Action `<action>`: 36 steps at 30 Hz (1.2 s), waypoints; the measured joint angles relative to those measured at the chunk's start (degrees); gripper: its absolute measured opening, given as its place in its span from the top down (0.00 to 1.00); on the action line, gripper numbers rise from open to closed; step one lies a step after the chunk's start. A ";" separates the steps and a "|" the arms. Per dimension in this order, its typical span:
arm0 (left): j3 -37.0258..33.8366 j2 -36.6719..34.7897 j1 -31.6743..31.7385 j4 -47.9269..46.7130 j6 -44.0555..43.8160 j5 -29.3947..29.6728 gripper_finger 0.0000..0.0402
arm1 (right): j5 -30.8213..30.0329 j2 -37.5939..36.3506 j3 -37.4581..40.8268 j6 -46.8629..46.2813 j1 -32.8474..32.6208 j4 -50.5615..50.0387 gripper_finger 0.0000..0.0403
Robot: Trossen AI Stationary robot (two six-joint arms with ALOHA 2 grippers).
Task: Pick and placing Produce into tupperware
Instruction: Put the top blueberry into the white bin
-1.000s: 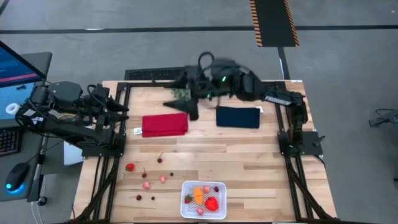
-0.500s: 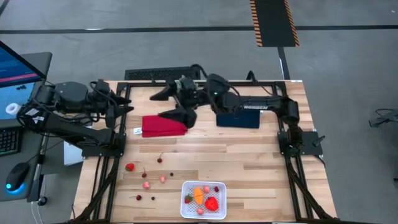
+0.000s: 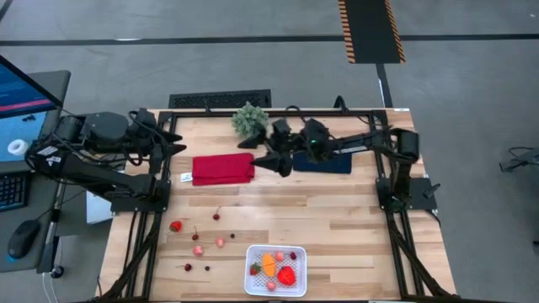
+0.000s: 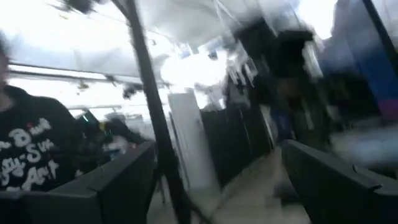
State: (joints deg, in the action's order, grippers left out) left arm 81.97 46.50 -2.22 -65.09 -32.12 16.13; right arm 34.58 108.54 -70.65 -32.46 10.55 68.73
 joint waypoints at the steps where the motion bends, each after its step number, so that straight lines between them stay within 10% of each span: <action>1: 0.00 0.33 0.00 -0.03 -0.01 0.56 0.53 | -0.40 -1.46 2.38 -0.36 0.43 -0.72 0.07; 13: 0.00 3.60 0.02 0.14 0.03 5.50 0.53 | -11.95 -28.05 34.86 8.11 3.63 -2.71 0.07; 36: 0.00 5.99 0.02 0.29 -3.27 8.42 0.53 | -18.66 -59.85 64.62 5.94 -0.34 -8.98 0.07</action>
State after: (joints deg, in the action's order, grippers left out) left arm 81.97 52.49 -2.20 -64.79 -35.38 24.55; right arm 15.92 48.70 -6.04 -26.52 10.21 59.74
